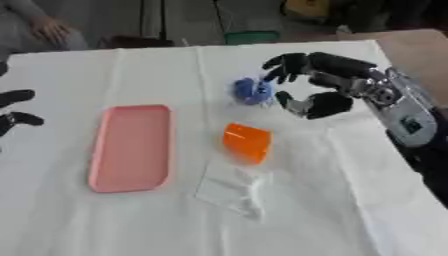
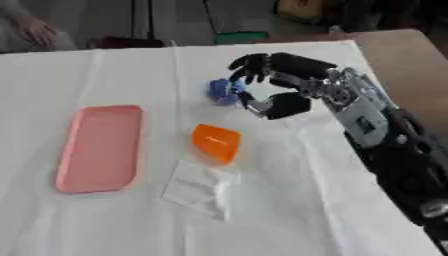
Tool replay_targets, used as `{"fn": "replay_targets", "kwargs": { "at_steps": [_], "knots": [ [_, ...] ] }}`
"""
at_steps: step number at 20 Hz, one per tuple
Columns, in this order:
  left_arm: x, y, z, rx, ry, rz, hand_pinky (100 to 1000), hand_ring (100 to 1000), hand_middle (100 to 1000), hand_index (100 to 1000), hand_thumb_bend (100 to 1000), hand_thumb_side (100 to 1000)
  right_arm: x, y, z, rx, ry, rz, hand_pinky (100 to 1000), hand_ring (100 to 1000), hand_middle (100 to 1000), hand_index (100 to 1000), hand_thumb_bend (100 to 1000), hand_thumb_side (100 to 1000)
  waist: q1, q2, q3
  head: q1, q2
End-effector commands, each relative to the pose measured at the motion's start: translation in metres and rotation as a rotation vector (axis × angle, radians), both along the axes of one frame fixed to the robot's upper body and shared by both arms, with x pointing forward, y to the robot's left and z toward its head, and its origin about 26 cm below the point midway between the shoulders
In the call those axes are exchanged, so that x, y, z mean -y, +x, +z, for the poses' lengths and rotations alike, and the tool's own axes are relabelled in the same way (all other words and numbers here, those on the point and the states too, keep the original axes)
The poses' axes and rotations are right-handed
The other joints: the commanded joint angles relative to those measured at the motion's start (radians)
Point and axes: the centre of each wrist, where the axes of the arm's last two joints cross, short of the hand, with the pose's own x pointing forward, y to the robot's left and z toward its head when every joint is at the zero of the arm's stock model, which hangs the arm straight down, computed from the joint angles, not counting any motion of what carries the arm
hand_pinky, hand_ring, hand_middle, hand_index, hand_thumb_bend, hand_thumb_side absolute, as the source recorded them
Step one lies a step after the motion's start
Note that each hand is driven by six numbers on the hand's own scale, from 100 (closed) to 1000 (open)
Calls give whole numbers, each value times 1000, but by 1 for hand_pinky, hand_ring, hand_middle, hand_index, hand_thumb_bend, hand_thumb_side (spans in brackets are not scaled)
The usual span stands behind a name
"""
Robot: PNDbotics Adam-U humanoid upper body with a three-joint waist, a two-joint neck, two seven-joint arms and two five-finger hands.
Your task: Pick up objects on the table and place them in the box.
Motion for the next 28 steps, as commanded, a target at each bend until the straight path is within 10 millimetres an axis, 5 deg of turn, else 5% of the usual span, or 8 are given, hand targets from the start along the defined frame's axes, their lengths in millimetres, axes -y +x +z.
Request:
{"fn": "replay_targets", "kwargs": {
  "at_steps": [1, 3, 4, 8, 28],
  "knots": [
    [0, -2, 6, 23, 10, -9, 560, 743, 887, 864, 183, 883, -1, 4, 8, 31, -16, -2, 677, 736, 920, 871, 100, 747, 1, -24, 1, -5, 4],
    [0, -2, 6, 23, 9, -10, 560, 743, 887, 864, 182, 883, -4, 6, 5, 33, -21, -3, 675, 736, 918, 870, 100, 767, 2, -24, 2, -6, 4],
    [0, -2, 6, 23, 9, -10, 560, 743, 887, 864, 182, 883, -5, 6, 4, 37, -24, -6, 660, 723, 899, 863, 160, 864, 2, -24, 2, -7, 5],
    [0, -2, 6, 22, 9, -11, 560, 743, 887, 864, 182, 883, -10, 9, 1, 75, -20, -33, 634, 699, 873, 843, 292, 940, 3, -24, 2, -8, 5],
    [1, -2, 6, 23, 12, -16, 561, 744, 888, 865, 181, 885, -31, 11, -28, 98, -96, -37, 624, 696, 856, 845, 302, 1000, 5, -24, -1, -15, 9]
  ]
}}
